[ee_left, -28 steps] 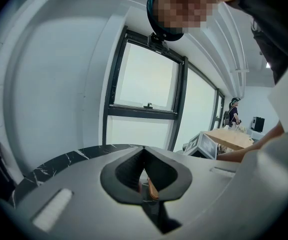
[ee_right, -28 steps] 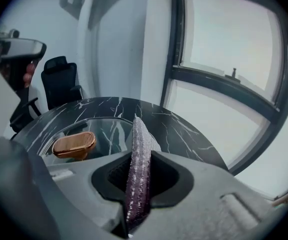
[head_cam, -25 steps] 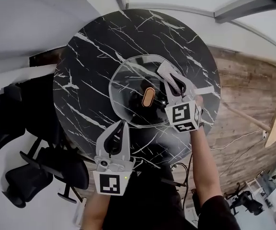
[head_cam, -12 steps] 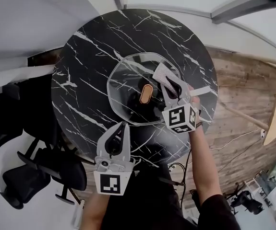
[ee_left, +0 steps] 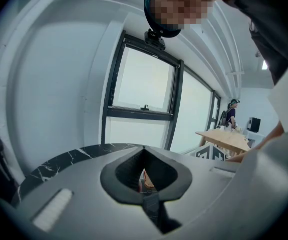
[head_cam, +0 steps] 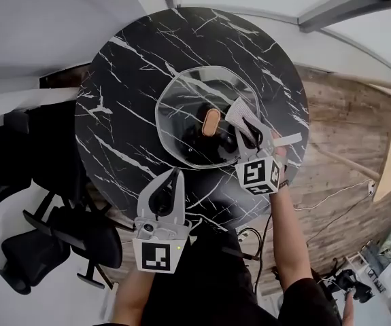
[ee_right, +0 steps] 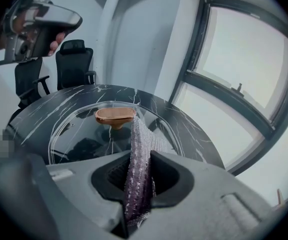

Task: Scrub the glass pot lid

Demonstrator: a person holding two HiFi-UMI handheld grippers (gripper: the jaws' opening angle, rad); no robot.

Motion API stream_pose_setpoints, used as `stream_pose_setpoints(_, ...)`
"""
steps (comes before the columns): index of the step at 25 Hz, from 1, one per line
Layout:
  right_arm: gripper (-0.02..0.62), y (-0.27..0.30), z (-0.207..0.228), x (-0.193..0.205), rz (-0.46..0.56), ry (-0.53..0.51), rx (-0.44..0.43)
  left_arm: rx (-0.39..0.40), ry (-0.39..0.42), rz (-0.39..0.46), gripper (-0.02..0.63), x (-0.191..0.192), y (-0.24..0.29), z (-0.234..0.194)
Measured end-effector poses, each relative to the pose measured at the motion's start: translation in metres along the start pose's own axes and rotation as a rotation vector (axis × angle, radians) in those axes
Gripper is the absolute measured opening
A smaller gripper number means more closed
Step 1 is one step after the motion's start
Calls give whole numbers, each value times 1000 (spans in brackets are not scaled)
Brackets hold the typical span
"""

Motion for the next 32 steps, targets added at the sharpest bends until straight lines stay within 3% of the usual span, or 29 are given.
stream_pose_setpoints(22,75,-26,-92,0,-36,210,124,148,40,29,3,-4,-53,-21)
stream_pose_setpoints(32,75,-11,-129,-26,-59,208,108,153,45,34,3,-4,-76,-50)
Point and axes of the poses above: the fingertips, and each gripper's own axes: y forward along the fingers, z to its right, x out of its underside, the point moved 3 cm from there along -y, backward along the fingers, and after that the axes turned 2 degrees about z, right-handed, at the moved point
